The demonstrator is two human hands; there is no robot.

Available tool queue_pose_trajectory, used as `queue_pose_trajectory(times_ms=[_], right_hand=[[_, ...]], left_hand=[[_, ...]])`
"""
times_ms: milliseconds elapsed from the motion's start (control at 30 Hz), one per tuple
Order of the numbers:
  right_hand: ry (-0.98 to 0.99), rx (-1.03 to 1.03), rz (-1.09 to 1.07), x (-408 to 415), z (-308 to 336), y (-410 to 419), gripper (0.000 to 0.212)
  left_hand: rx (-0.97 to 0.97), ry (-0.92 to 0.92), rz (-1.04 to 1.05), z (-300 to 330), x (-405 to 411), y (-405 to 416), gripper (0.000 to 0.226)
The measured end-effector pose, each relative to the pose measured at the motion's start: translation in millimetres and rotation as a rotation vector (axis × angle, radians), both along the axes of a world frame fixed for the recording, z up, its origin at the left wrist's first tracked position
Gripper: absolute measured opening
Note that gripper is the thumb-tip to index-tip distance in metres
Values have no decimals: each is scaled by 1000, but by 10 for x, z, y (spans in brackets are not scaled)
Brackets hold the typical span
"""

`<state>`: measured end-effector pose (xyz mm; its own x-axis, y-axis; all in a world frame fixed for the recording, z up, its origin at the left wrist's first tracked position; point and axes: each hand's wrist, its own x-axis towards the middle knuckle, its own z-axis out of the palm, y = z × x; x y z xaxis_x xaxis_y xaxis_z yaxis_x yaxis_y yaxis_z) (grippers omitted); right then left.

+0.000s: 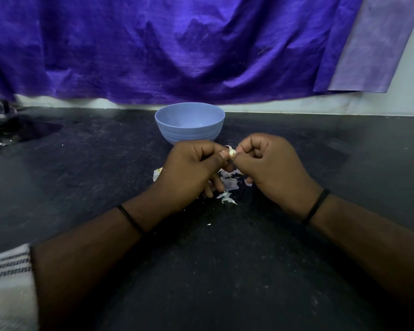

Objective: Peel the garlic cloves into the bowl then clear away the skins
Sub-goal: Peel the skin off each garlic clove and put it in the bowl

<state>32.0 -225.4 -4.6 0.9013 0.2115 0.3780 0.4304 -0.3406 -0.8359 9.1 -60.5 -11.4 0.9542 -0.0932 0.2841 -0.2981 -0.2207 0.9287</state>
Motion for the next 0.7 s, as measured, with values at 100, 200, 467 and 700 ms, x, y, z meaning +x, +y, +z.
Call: queue_pose_trajectory(times_ms=[100,200,467,700], right_hand=[[-113,-92,4,-11,-4,-6,13],[-150,-119,15,-32,2,-5,18],[-106,-67,0,-38,32,-13,9],[-85,-26,-40,-22,28,-15,6]], left_hand=[[-32,12,-13,10,-3,9,21],[-56,28,-16,12,5,16,18],[-95,69,-3,8,29,27,19],[-109,92,14,21,41,46,14]])
